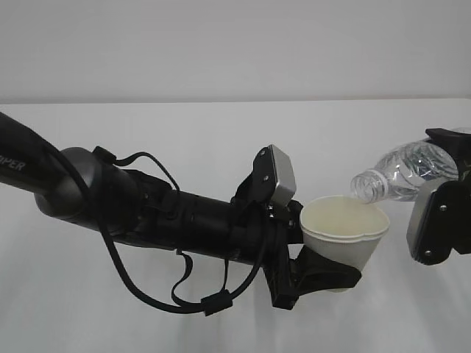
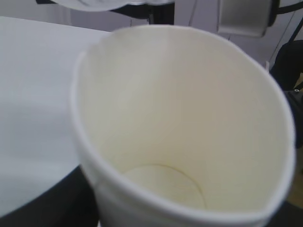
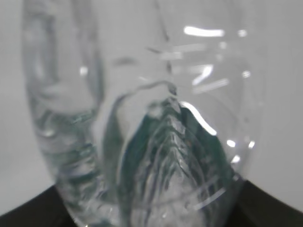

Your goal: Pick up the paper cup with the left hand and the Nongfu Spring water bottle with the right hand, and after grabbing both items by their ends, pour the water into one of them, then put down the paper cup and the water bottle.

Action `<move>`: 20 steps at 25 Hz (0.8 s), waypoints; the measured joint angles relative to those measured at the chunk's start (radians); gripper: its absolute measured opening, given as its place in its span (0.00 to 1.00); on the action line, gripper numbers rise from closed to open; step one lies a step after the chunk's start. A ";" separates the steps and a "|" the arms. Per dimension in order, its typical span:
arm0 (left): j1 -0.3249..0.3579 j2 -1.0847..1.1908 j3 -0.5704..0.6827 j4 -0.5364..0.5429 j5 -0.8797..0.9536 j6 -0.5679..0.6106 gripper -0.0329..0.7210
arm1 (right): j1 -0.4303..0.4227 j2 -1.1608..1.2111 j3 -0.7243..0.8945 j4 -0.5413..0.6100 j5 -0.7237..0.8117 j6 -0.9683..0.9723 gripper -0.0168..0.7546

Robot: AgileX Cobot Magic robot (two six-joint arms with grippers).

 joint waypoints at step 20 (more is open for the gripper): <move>0.000 0.000 0.000 0.005 0.000 0.000 0.64 | 0.000 0.000 0.000 0.000 -0.009 -0.050 0.58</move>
